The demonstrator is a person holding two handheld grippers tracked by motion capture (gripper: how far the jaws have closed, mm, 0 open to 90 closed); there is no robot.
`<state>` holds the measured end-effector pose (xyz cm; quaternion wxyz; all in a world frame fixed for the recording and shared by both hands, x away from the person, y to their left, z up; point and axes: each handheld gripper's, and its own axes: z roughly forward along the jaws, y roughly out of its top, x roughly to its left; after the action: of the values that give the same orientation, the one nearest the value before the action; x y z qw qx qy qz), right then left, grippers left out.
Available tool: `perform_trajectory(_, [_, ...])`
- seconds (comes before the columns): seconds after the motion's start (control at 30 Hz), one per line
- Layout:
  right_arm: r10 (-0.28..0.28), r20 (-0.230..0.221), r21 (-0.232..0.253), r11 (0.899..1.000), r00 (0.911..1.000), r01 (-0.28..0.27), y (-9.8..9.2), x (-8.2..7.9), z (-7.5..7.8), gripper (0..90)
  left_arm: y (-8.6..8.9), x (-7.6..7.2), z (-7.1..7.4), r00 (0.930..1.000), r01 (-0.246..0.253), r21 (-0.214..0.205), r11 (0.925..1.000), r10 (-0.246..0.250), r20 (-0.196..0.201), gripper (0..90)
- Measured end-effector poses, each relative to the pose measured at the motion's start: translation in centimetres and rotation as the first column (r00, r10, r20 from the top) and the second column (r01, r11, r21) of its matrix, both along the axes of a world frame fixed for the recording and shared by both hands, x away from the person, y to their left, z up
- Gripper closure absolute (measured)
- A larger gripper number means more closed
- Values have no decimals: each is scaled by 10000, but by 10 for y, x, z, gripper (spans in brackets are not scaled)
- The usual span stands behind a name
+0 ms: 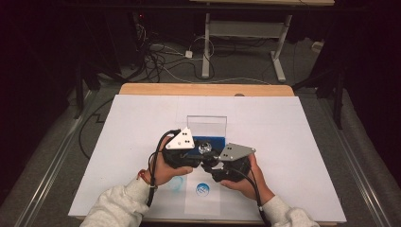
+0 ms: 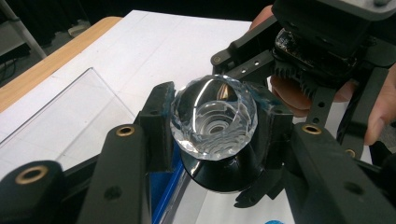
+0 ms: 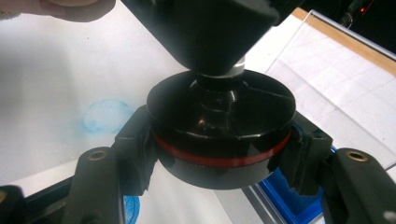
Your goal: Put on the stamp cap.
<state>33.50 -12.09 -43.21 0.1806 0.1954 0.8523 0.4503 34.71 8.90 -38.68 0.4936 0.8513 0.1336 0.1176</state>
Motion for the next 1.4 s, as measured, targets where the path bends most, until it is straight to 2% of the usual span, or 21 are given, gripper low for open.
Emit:
perform_trajectory(0.23, [-17, 206, 327, 9995, 9998, 10, -1, -2, 1, 377, 2, -2, 6, 9999, -11, -95, 10000, 13, 145, 551])
perform_trajectory(0.3, [-13, 175, 440, 9990, 9998, 5, -2, -2, 2, 375, 2, -3, 8, 9997, 11, -7, 10000, -11, 244, 550])
perform_trajectory(0.53, [-45, 381, 468, 9989, 9993, 27, 0, -4, 3, 351, 2, -5, 11, 9994, -27, 5, 10000, 27, 358, 551])
perform_trajectory(0.6, [-216, 550, 424, 9989, 9982, 193, 0, -5, 4, 327, 3, -4, 11, 9995, -14, -42, 10000, 15, 323, 551])
perform_trajectory(0.77, [-427, 578, 500, 9980, 9974, 398, 0, -6, 5, 292, 3, -5, 12, 9992, 22, 93, 10000, -26, 395, 551])
perform_trajectory(0.83, [-334, 537, 546, 9980, 9980, 304, -1, -5, 5, 288, 3, -6, 11, 9991, 87, 122, 9999, -91, 404, 551])
perform_trajectory(1.03, [-416, 502, 686, 9969, 9979, 382, -3, -5, 5, 297, 6, -5, 12, 9994, 66, 37, 10000, -67, 342, 551])
perform_trajectory(1.3, [-467, 750, 570, 9975, 9961, 425, -2, -7, 5, 293, 9, -6, 15, 9992, 124, -30, 9999, -123, 390, 551])
perform_trajectory(1.4, [-613, 779, 569, 9968, 9951, 569, -4, -6, 5, 257, 11, -7, 17, 9989, 124, -92, 9999, -120, 460, 551])
